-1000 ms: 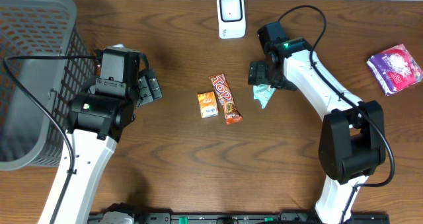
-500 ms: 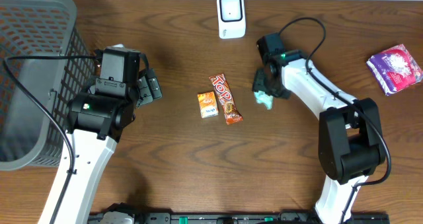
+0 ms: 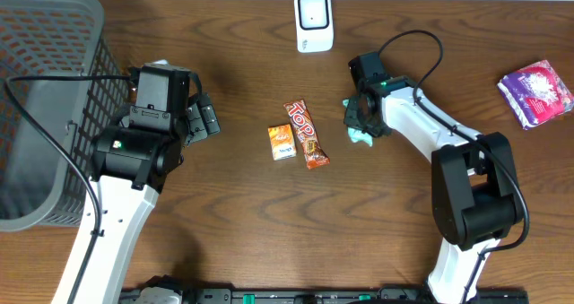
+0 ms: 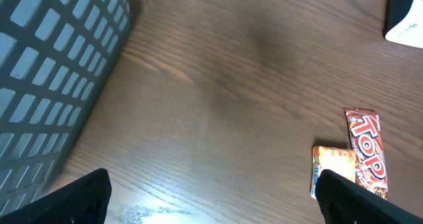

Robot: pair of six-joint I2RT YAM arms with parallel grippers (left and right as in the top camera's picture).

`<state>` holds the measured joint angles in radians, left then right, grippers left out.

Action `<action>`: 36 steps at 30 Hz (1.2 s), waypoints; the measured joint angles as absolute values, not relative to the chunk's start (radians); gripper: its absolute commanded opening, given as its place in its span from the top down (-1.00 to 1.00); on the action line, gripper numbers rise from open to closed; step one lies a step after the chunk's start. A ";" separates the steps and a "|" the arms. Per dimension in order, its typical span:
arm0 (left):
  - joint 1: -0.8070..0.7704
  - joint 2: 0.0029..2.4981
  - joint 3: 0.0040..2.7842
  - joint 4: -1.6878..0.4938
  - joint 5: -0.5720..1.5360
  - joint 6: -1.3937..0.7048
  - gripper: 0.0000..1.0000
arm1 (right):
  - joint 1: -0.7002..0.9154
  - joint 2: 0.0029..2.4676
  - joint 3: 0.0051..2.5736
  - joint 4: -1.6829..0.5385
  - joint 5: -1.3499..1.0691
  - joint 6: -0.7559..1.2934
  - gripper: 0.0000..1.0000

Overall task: Scan the item barcode
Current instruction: 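Hold the wipes pack up in front of the scanner window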

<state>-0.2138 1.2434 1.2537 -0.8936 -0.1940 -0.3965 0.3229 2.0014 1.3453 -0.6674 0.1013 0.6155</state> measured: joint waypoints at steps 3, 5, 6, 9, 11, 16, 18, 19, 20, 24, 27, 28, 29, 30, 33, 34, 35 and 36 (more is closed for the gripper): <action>-0.214 1.243 1.254 -0.894 -0.194 -0.397 -0.96 | 0.323 1.998 1.345 -0.665 0.101 0.603 0.98; -0.214 1.243 1.254 -0.894 -0.194 -0.397 -0.95 | 0.323 1.998 1.345 -0.653 0.101 0.577 0.98; -0.214 1.243 1.254 -0.894 -0.194 -0.397 -0.96 | 0.323 1.998 1.346 -0.646 0.101 0.559 0.98; -0.214 1.243 1.254 -0.894 -0.194 -0.397 -0.95 | 0.323 1.998 1.373 -0.642 0.099 0.509 0.98; -0.214 1.243 1.254 -0.894 -0.194 -0.397 -0.96 | 0.324 1.998 1.436 -0.625 0.097 0.461 0.98; -0.214 1.243 1.254 -0.894 -0.194 -0.397 -0.96 | 0.335 1.998 1.554 -0.430 0.098 0.342 0.98; -0.214 1.243 1.254 -0.893 -0.194 -0.397 -0.95 | 0.351 1.998 1.571 -0.295 0.104 0.287 0.98; -0.214 1.243 1.254 -0.894 -0.194 -0.397 -0.96 | 0.359 1.998 1.575 -0.243 0.110 0.271 0.98; -0.214 1.243 1.254 -0.894 -0.194 -0.396 -0.96 | 0.369 1.998 1.575 -0.190 0.125 0.253 0.98; -0.214 1.243 1.254 -0.894 -0.194 -0.397 -0.96 | 0.406 1.998 1.575 -0.034 0.190 0.215 0.98; -0.214 1.243 1.254 -0.894 -0.194 -0.397 -0.96 | 0.424 1.998 1.575 0.072 0.223 0.200 0.98; -0.214 1.243 1.254 -0.893 -0.194 -0.397 -0.96 | 0.425 2.001 1.575 0.097 0.228 0.200 0.98; -0.214 1.243 1.254 -0.893 -0.194 -0.397 -0.96 | 0.425 2.007 1.576 0.126 0.237 0.200 0.98; -0.214 1.243 1.254 -0.894 -0.194 -0.397 -0.96 | 0.425 2.018 1.576 0.157 0.246 0.202 0.98; -0.214 1.243 1.254 -0.894 -0.194 -0.397 -0.95 | 0.423 2.069 1.579 0.228 0.273 0.212 0.98; -0.214 1.243 1.254 -0.893 -0.194 -0.397 -0.96 | 0.422 2.092 1.583 0.237 0.279 0.220 0.98; -0.214 1.243 1.254 -0.894 -0.194 -0.397 -0.95 | 0.422 2.119 1.591 0.239 0.282 0.227 0.98; -0.214 1.243 1.254 -0.894 -0.194 -0.397 -0.96 | 0.423 2.143 1.600 0.239 0.284 0.233 0.98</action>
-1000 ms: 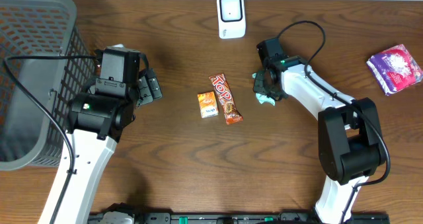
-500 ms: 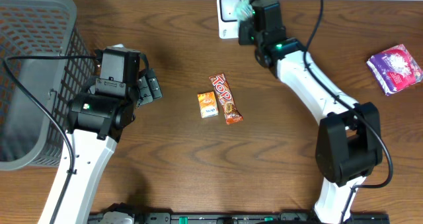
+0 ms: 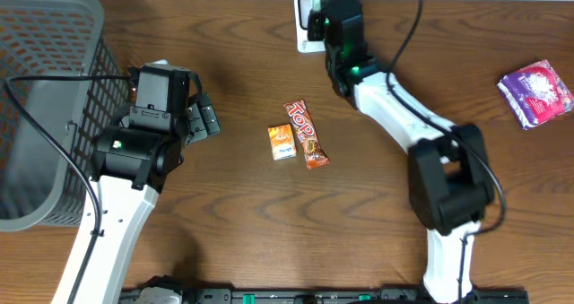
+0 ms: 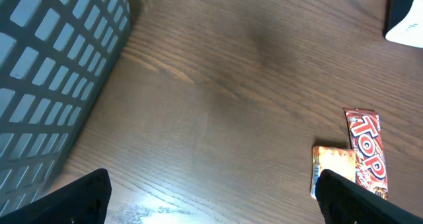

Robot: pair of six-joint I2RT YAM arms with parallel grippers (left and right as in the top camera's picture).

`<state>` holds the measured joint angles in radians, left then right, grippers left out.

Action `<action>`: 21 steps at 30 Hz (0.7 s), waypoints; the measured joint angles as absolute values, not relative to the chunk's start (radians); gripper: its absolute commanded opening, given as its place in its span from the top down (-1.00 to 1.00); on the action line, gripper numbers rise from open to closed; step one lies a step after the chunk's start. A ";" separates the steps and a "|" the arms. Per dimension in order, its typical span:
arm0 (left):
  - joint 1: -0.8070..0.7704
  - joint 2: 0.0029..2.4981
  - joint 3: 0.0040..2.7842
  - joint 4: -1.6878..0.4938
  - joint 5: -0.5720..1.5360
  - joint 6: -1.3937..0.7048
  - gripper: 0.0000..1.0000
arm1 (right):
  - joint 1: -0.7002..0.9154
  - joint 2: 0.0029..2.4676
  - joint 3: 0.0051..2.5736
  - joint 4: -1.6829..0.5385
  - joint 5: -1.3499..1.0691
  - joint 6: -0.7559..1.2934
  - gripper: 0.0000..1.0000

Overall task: Scan the item barcode
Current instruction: 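Hold the wipes pack up in front of the scanner window, then carry the wipes pack to the right table edge and release it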

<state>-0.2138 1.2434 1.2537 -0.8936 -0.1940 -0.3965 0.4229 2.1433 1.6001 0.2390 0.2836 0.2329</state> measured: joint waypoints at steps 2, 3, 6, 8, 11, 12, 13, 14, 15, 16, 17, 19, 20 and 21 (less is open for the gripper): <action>-0.214 1.243 1.254 -0.894 -0.194 -0.397 -0.96 | 0.423 2.188 1.626 0.220 0.284 0.243 0.98; -0.214 1.243 1.254 -0.894 -0.194 -0.397 -0.96 | 0.423 2.210 1.648 0.204 0.284 0.247 0.98; -0.214 1.243 1.254 -0.894 -0.194 -0.397 -0.96 | 0.423 2.260 1.746 0.103 0.284 0.256 0.98; -0.214 1.243 1.254 -0.894 -0.194 -0.397 -0.96 | 0.422 2.300 1.856 0.011 0.282 0.259 0.98; -0.214 1.243 1.254 -0.894 -0.194 -0.397 -0.96 | 0.416 2.351 2.021 -0.143 0.278 0.260 0.98; -0.214 1.243 1.254 -0.894 -0.194 -0.397 -0.95 | 0.413 2.370 2.082 -0.192 0.277 0.260 0.98; -0.214 1.243 1.254 -0.894 -0.194 -0.397 -0.96 | 0.410 2.387 2.132 -0.234 0.276 0.260 0.98; -0.214 1.243 1.254 -0.894 -0.194 -0.397 -0.95 | 0.408 2.398 2.161 -0.259 0.274 0.261 0.98; -0.214 1.243 1.254 -0.894 -0.194 -0.397 -0.96 | 0.403 2.409 2.189 -0.281 0.273 0.261 0.98; -0.214 1.243 1.254 -0.894 -0.194 -0.397 -0.96 | 0.400 2.417 2.211 -0.300 0.268 0.263 0.98; -0.214 1.243 1.254 -0.894 -0.194 -0.397 -0.96 | 0.395 2.424 2.223 -0.313 0.262 0.263 0.98; -0.214 1.243 1.254 -0.894 -0.194 -0.397 -0.96 | 0.386 2.434 2.231 -0.330 0.247 0.263 0.98; -0.214 1.243 1.254 -0.894 -0.194 -0.397 -0.96 | 0.381 2.440 2.231 -0.336 0.240 0.263 0.98; -0.214 1.243 1.254 -0.894 -0.194 -0.397 -0.96 | 0.378 2.447 2.231 -0.337 0.234 0.263 0.98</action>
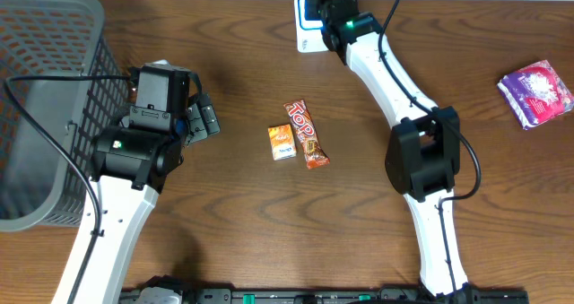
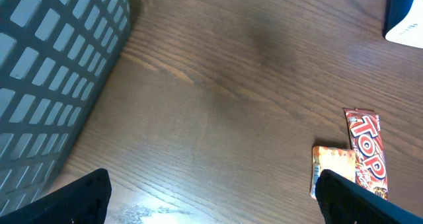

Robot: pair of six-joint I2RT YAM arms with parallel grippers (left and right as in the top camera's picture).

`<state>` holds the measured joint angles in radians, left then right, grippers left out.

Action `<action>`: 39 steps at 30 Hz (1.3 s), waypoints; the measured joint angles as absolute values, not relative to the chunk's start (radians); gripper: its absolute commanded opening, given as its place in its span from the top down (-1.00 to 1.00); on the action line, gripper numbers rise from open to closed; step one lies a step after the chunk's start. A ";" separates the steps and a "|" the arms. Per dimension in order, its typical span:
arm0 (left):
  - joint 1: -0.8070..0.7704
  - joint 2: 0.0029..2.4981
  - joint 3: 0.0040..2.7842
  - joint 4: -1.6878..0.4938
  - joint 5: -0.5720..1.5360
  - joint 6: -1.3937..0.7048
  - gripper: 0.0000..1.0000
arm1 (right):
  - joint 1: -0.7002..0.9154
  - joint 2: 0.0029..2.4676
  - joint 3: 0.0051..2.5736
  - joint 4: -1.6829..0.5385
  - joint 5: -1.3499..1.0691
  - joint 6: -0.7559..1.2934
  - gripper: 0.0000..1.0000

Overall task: Scan the item barcode
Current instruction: 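Carry the wipes pack to the right table edge and release it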

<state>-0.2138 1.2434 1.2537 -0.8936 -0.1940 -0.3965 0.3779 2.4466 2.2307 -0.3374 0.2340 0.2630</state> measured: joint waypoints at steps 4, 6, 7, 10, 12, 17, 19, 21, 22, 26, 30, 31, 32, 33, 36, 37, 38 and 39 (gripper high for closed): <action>-0.214 1.243 1.254 -0.893 -0.194 -0.397 -0.96 | 0.368 2.475 2.231 -0.351 0.216 0.263 0.98; -0.214 1.243 1.254 -0.894 -0.194 -0.397 -0.95 | 0.367 2.482 2.231 -0.360 0.212 0.263 0.98; -0.214 1.243 1.254 -0.893 -0.194 -0.397 -0.96 | 0.367 2.486 2.231 -0.365 0.214 0.263 0.98; -0.214 1.243 1.254 -0.894 -0.194 -0.397 -0.96 | 0.367 2.487 2.231 -0.368 0.244 0.263 0.98; -0.214 1.243 1.254 -0.893 -0.194 -0.397 -0.96 | 0.367 2.486 2.231 -0.368 0.284 0.263 0.98; -0.214 1.243 1.254 -0.894 -0.194 -0.397 -0.96 | 0.347 2.474 2.231 -0.427 0.369 0.241 0.98; -0.214 1.243 1.254 -0.894 -0.194 -0.397 -0.96 | 0.323 2.456 2.231 -0.479 0.389 0.222 0.98; -0.214 1.243 1.254 -0.894 -0.194 -0.397 -0.96 | 0.287 2.429 2.231 -0.553 0.403 0.197 0.98; -0.214 1.243 1.254 -0.894 -0.194 -0.396 -0.95 | 0.265 2.415 2.231 -0.594 0.407 0.180 0.98; -0.214 1.243 1.254 -0.894 -0.194 -0.396 -0.96 | 0.159 2.379 2.238 -0.783 0.427 0.096 0.98; -0.214 1.243 1.254 -0.894 -0.194 -0.397 -0.96 | 0.045 2.377 2.210 -0.889 0.440 0.047 0.98; -0.214 1.243 1.254 -0.894 -0.194 -0.397 -0.95 | 0.016 2.377 2.191 -0.901 0.441 0.039 0.98; -0.214 1.243 1.254 -0.893 -0.194 -0.397 -0.96 | -0.006 2.377 2.174 -0.910 0.442 0.035 0.98; -0.214 1.243 1.254 -0.894 -0.194 -0.397 -0.95 | -0.028 2.377 2.157 -0.919 0.440 0.031 0.98; -0.214 1.243 1.254 -0.894 -0.194 -0.397 -0.96 | -0.089 2.377 2.096 -0.924 0.434 0.017 0.98; -0.214 1.243 1.254 -0.893 -0.194 -0.397 -0.96 | -0.107 2.377 2.080 -0.925 0.432 0.013 0.98; -0.214 1.243 1.254 -0.894 -0.194 -0.397 -0.96 | -0.125 2.377 2.064 -0.925 0.430 0.011 0.98; -0.214 1.243 1.254 -0.894 -0.194 -0.397 -0.96 | -0.144 2.377 2.049 -0.924 0.428 0.009 0.98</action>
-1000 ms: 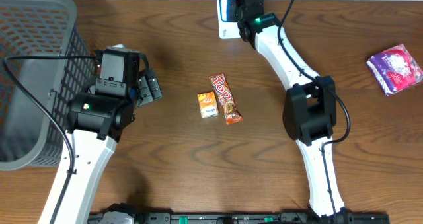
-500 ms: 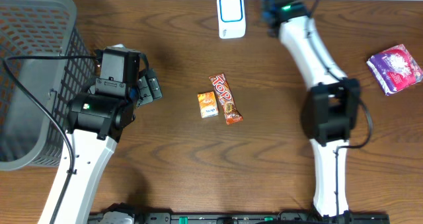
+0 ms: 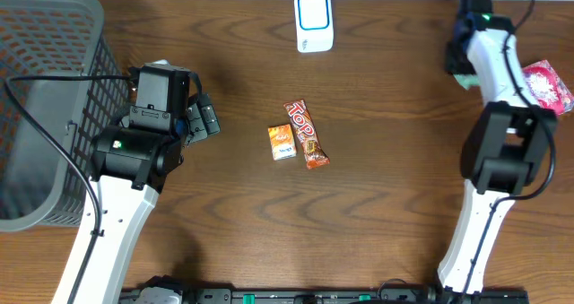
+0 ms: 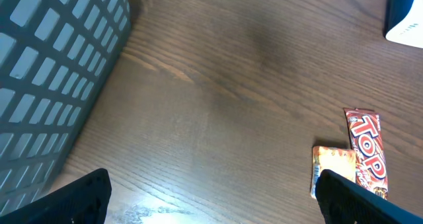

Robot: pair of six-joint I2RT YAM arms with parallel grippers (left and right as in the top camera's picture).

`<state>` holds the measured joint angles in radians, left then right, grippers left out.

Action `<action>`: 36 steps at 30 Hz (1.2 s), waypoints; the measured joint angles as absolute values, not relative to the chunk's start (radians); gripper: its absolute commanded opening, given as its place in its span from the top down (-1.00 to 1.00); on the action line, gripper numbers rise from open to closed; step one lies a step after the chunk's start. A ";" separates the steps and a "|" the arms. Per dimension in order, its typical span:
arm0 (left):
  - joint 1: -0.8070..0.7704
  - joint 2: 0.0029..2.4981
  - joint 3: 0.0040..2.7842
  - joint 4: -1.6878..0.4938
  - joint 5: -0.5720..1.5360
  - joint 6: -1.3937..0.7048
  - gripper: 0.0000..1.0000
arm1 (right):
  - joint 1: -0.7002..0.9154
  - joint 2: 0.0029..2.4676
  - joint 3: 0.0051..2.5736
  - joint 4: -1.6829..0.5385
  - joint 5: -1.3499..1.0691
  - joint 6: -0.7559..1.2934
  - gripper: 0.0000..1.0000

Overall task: Scan the item barcode
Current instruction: 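Carry the wipes pack to the right table edge and release it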

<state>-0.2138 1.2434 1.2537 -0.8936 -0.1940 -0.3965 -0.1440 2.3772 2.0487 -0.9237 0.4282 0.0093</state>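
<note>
A small teal item [image 3: 461, 75] shows at the far right of the table, with my right gripper [image 3: 458, 62] shut on it, just left of a pink packet [image 3: 548, 83]. The white barcode scanner [image 3: 314, 21] stands at the back centre, well to the left of that gripper. An orange packet [image 3: 281, 142] and a red TOP bar [image 3: 307, 134] lie side by side mid-table; the orange packet [image 4: 334, 170] and the TOP bar [image 4: 367, 151] also show in the left wrist view. My left gripper [image 3: 208, 117] hovers open left of them, its fingertips [image 4: 82, 196] wide apart over bare wood.
A large grey mesh basket [image 3: 40, 107] fills the left end of the table, and its wall [image 4: 46, 85] is close to my left gripper. The brown wooden table [image 3: 386, 205] runs between the two arms.
My right gripper, then at the scanner at the back centre, is now at the far right beside the pink packet, with the teal item still in it. The left arm has not moved.
My right gripper first held the teal item low over the table right of centre. Then it was up at the scanner, and stayed there at the following moment. Now it holds the item at the far right. The left gripper stayed open and still throughout.
</note>
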 measured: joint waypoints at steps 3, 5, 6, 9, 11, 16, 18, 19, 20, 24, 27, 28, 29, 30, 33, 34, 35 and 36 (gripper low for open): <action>-0.214 1.243 1.254 -0.894 -0.194 -0.397 -0.96 | -0.195 2.377 2.017 -0.920 0.424 0.002 0.98; -0.214 1.243 1.254 -0.894 -0.194 -0.397 -0.96 | -0.231 2.377 1.997 -0.919 0.423 -0.009 0.98; -0.214 1.243 1.254 -0.894 -0.194 -0.397 -0.96 | -0.247 2.377 1.987 -0.917 0.422 -0.013 0.98; -0.214 1.243 1.254 -0.894 -0.194 -0.397 -0.96 | -0.292 2.377 1.960 -0.909 0.419 -0.025 0.65; -0.214 1.243 1.254 -0.894 -0.194 -0.397 -0.96 | -0.318 2.377 1.946 -0.907 0.419 -0.033 0.55; -0.214 1.243 1.254 -0.894 -0.194 -0.397 -0.96 | -0.371 2.377 1.941 -0.908 0.424 -0.045 0.31; -0.214 1.243 1.254 -0.894 -0.194 -0.397 -0.96 | -0.382 2.377 1.941 -0.909 0.432 -0.043 0.03; -0.214 1.243 1.254 -0.894 -0.194 -0.397 -0.96 | -0.387 2.377 1.941 -0.912 0.444 -0.046 0.01; -0.214 1.243 1.254 -0.894 -0.194 -0.397 -0.96 | -0.389 2.377 1.941 -0.913 0.451 -0.046 0.00; -0.214 1.243 1.254 -0.894 -0.194 -0.397 -0.96 | -0.387 2.376 1.941 -0.919 0.514 -0.049 -0.05; -0.214 1.243 1.254 -0.894 -0.194 -0.397 -0.96 | -0.379 2.360 1.941 -0.920 0.543 -0.040 -0.19; -0.214 1.243 1.254 -0.894 -0.194 -0.397 -0.96 | -0.375 2.351 1.941 -0.918 0.548 -0.035 -0.25; -0.214 1.243 1.254 -0.894 -0.194 -0.397 -0.96 | -0.369 2.335 1.941 -0.913 0.551 -0.030 -0.28; -0.214 1.243 1.254 -0.894 -0.194 -0.397 -0.96 | -0.363 2.317 1.941 -0.906 0.553 -0.025 -0.31; -0.214 1.243 1.254 -0.894 -0.194 -0.397 -0.95 | -0.341 2.246 1.942 -0.882 0.556 -0.008 -0.42; -0.214 1.243 1.254 -0.894 -0.194 -0.397 -0.96 | -0.333 2.218 1.942 -0.875 0.553 -0.004 -0.46; -0.214 1.243 1.254 -0.894 -0.194 -0.397 -0.96 | -0.324 2.192 1.943 -0.868 0.543 -0.001 -0.47; -0.214 1.243 1.254 -0.894 -0.194 -0.396 -0.96 | -0.315 2.167 1.945 -0.863 0.526 0.000 -0.50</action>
<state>-0.2138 1.2434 1.2537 -0.8936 -0.1940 -0.3962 -0.3145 2.1670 1.9450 -0.8635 0.5262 -0.0002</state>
